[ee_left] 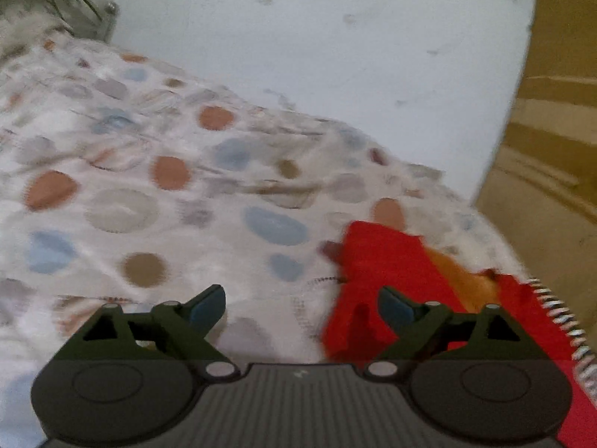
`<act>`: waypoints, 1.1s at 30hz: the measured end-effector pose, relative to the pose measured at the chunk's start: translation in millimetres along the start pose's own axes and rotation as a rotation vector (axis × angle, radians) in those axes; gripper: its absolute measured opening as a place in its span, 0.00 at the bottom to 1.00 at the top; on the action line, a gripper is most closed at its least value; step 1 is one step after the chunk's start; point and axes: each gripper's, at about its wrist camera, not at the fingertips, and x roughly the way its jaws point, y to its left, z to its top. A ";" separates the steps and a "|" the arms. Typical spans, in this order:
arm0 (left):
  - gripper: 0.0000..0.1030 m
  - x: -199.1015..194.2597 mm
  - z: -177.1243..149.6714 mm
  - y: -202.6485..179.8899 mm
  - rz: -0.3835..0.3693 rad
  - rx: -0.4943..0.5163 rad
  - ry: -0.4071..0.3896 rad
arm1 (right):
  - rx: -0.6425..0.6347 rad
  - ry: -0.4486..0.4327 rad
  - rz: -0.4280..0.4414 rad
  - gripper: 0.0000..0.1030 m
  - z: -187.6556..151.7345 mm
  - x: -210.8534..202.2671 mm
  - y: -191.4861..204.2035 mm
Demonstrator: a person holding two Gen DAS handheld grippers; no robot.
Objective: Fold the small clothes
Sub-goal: 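Grasp the shirt side edge with the left tool, fold it inward, release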
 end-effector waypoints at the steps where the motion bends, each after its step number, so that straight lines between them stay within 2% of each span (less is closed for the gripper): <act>1: 0.90 6.0 -0.2 -2.3 -0.029 0.007 0.019 | 0.005 -0.002 -0.013 0.36 -2.3 -0.4 -2.9; 2: 0.90 14.1 -0.6 -5.4 -0.049 0.022 0.052 | 0.007 -0.005 -0.024 0.47 -5.0 -1.7 -5.0; 3: 0.90 22.1 -1.4 -7.6 -0.059 0.035 0.090 | 0.004 -0.007 -0.033 0.53 -7.8 -2.3 -5.9; 5: 0.90 33.8 -5.7 -10.7 -0.068 0.030 0.134 | -0.004 -0.012 -0.038 0.56 -13.4 -4.9 -6.0; 7: 0.87 39.7 -9.8 -9.3 -0.064 0.007 0.143 | -0.001 -0.022 -0.027 0.61 -15.8 -6.4 -6.0; 8: 0.81 41.3 -10.4 -10.0 -0.068 0.007 0.139 | 0.003 -0.031 -0.018 0.65 -17.6 -7.8 -5.5; 9: 0.67 41.5 -9.7 -9.7 -0.085 0.006 0.138 | 0.006 -0.035 -0.012 0.68 -17.4 -7.8 -4.9; 11: 0.45 44.5 -6.5 -8.3 -0.145 -0.025 0.170 | 0.004 -0.036 -0.002 0.69 -17.5 -7.8 -3.3; 12: 0.36 44.4 -4.5 -7.3 -0.149 -0.043 0.178 | 0.004 -0.035 0.001 0.70 -18.4 -7.1 -2.8; 14: 0.23 40.7 -1.2 -7.5 -0.155 -0.063 0.185 | 0.017 -0.030 0.005 0.70 -17.1 -4.1 -2.1; 15: 0.18 37.1 1.3 -8.0 -0.134 -0.081 0.193 | 0.027 -0.028 0.009 0.70 -16.0 -2.7 -1.7; 21: 0.14 30.1 11.7 12.2 -0.049 -0.279 0.259 | 0.036 -0.035 0.029 0.71 -15.4 1.1 4.4; 24: 0.14 39.8 2.2 25.2 -0.046 -0.331 0.287 | 0.032 -0.025 0.041 0.73 -17.8 3.9 7.7; 27: 0.14 38.2 0.0 31.4 -0.052 -0.397 0.271 | 0.024 -0.016 0.038 0.74 -20.0 4.8 9.8; 31: 0.17 36.7 2.7 26.1 -0.042 -0.368 0.258 | 0.003 -0.017 0.032 0.83 -26.0 3.3 12.9; 33: 0.27 37.2 4.4 24.8 -0.025 -0.360 0.267 | -0.016 -0.009 0.032 0.87 -29.5 5.0 16.0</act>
